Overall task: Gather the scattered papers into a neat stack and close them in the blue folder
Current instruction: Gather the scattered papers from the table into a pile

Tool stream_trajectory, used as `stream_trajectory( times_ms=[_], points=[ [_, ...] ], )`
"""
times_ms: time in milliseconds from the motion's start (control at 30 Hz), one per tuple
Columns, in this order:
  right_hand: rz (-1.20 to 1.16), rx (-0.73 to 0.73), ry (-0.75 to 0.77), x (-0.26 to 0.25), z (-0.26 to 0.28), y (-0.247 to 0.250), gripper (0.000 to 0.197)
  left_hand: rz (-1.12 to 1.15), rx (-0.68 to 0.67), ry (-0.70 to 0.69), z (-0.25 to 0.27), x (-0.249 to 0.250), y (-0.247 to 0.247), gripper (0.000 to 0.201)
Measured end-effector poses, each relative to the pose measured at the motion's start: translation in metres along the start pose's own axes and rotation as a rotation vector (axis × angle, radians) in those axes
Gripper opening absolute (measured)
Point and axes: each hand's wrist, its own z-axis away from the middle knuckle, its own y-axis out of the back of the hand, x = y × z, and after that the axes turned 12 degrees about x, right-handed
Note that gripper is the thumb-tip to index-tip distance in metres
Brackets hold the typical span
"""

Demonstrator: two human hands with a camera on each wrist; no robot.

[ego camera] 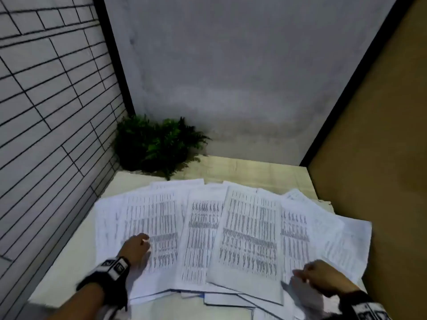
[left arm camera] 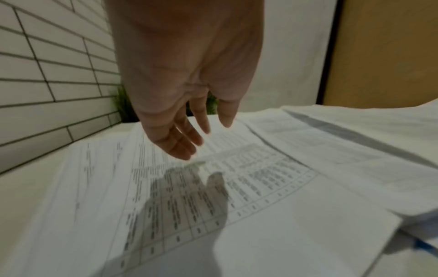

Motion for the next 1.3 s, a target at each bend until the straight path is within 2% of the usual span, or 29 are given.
stream_trajectory(
  times_ms=[67, 167, 200, 300, 400, 467, 533, 667, 700, 767, 833, 900, 967, 1033, 1067, 1133, 1167, 1267, 1300],
  points=[
    [-0.149, 0.136, -0.048, 0.003, -0.022, 0.002, 0.042, -0.011, 0.054, 0.074, -0.012, -0.002, -0.006, 0.043],
    [-0.171, 0.269, -0.215, 0.016, -0.059, -0.009, 0.092, -0.028, 0.086, 0.340, -0.019, 0.002, -0.005, 0.071],
    [-0.158, 0.301, -0.294, 0.020, -0.063, -0.017, 0.100, -0.050, 0.051, 0.439, -0.016, 0.002, -0.008, 0.079],
    [-0.235, 0.383, -0.363, 0.010, -0.058, -0.033, 0.104, -0.049, -0.012, 0.555, -0.017, 0.006, -0.011, 0.094],
    [-0.355, 0.376, -0.276, -0.003, -0.066, -0.048, 0.091, 0.069, 0.025, 0.514, -0.028, 0.010, -0.019, 0.091],
    [-0.433, 0.350, -0.197, -0.008, -0.071, -0.056, 0.080, 0.005, 0.060, 0.466, -0.031, 0.010, -0.019, 0.075],
    [-0.507, 0.341, -0.101, -0.015, -0.073, -0.059, 0.055, -0.063, 0.115, 0.446, -0.032, 0.007, -0.015, 0.070],
    [-0.488, 0.228, 0.009, -0.026, -0.073, -0.049, 0.025, 0.001, 0.128, 0.580, -0.037, -0.002, -0.004, 0.094],
    [-0.486, 0.198, 0.018, -0.027, -0.073, -0.048, 0.017, 0.033, 0.116, 0.610, -0.041, -0.006, -0.002, 0.094],
    [-0.464, 0.141, 0.008, -0.029, -0.075, -0.045, 0.003, 0.129, 0.121, 0.581, -0.047, -0.016, 0.004, 0.077],
    [-0.414, 0.101, 0.011, -0.032, -0.079, -0.045, 0.016, 0.244, 0.130, 0.484, -0.050, -0.023, 0.008, 0.053],
    [-0.402, 0.059, 0.010, -0.042, -0.078, -0.047, 0.020, 0.415, 0.127, 0.416, -0.047, -0.025, 0.007, 0.038],
    [-0.425, 0.012, -0.002, -0.052, -0.076, -0.054, 0.013, 0.597, 0.116, 0.373, -0.041, -0.020, 0.006, 0.034],
    [-0.471, -0.026, -0.008, -0.064, -0.072, -0.064, 0.006, 0.717, 0.104, 0.368, -0.035, -0.009, 0.002, 0.041],
    [-0.508, -0.035, 0.006, -0.071, -0.068, -0.070, 0.021, 0.720, 0.081, 0.356, -0.032, -0.002, 0.000, 0.049],
    [-0.548, -0.055, -0.021, -0.079, -0.070, -0.083, 0.084, 0.689, 0.029, 0.320, -0.027, 0.007, 0.000, 0.065],
    [-0.565, -0.050, -0.028, -0.080, -0.071, -0.088, 0.093, 0.680, 0.000, 0.285, -0.027, 0.008, -0.001, 0.069],
    [-0.516, -0.030, -0.028, -0.084, -0.072, -0.092, 0.046, 0.613, -0.006, 0.222, -0.030, 0.005, -0.004, 0.054],
    [-0.493, -0.035, -0.043, -0.085, -0.070, -0.089, 0.044, 0.615, 0.010, 0.237, -0.032, 0.000, -0.005, 0.050]
  ],
)
